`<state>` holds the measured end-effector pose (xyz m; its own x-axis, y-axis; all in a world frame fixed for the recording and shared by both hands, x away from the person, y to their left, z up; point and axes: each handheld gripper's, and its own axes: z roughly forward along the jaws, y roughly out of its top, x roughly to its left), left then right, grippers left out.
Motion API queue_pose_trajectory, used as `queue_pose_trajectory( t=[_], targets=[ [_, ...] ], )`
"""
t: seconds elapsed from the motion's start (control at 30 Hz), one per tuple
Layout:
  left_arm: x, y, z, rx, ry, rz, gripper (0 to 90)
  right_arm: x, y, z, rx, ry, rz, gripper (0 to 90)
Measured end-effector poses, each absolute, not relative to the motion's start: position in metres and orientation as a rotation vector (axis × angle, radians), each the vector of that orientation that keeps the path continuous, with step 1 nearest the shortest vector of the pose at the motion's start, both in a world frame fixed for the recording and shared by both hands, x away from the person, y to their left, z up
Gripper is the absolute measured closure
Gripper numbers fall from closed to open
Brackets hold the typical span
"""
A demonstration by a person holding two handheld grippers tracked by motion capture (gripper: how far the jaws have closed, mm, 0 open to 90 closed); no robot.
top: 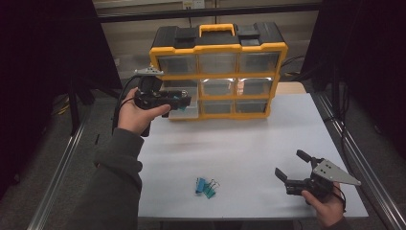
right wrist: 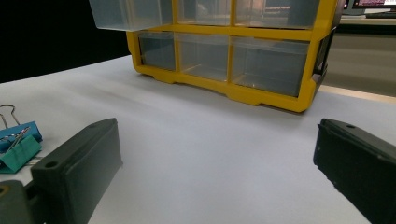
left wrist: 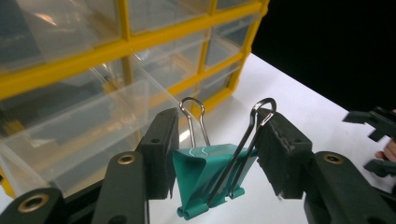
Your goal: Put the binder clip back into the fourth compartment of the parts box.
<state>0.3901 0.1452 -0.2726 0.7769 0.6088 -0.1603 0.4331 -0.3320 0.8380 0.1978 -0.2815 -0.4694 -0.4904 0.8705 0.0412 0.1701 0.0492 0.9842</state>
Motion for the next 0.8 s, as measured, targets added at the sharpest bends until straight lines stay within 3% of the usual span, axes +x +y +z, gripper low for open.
queue_pose_trajectory(
  t=[0.37,0.8],
  targets=[
    [0.417,0.143,-0.268,1.954,0.83,0.271,50.5,0.198,-0.283,-0.469,1.041,1.737,1.49,0.5],
    [0.44,0.131,-0.288,1.959,0.859,0.335,50.3,0.198,-0.282,-0.47,1.045,1.737,1.497,0.5]
  ],
)
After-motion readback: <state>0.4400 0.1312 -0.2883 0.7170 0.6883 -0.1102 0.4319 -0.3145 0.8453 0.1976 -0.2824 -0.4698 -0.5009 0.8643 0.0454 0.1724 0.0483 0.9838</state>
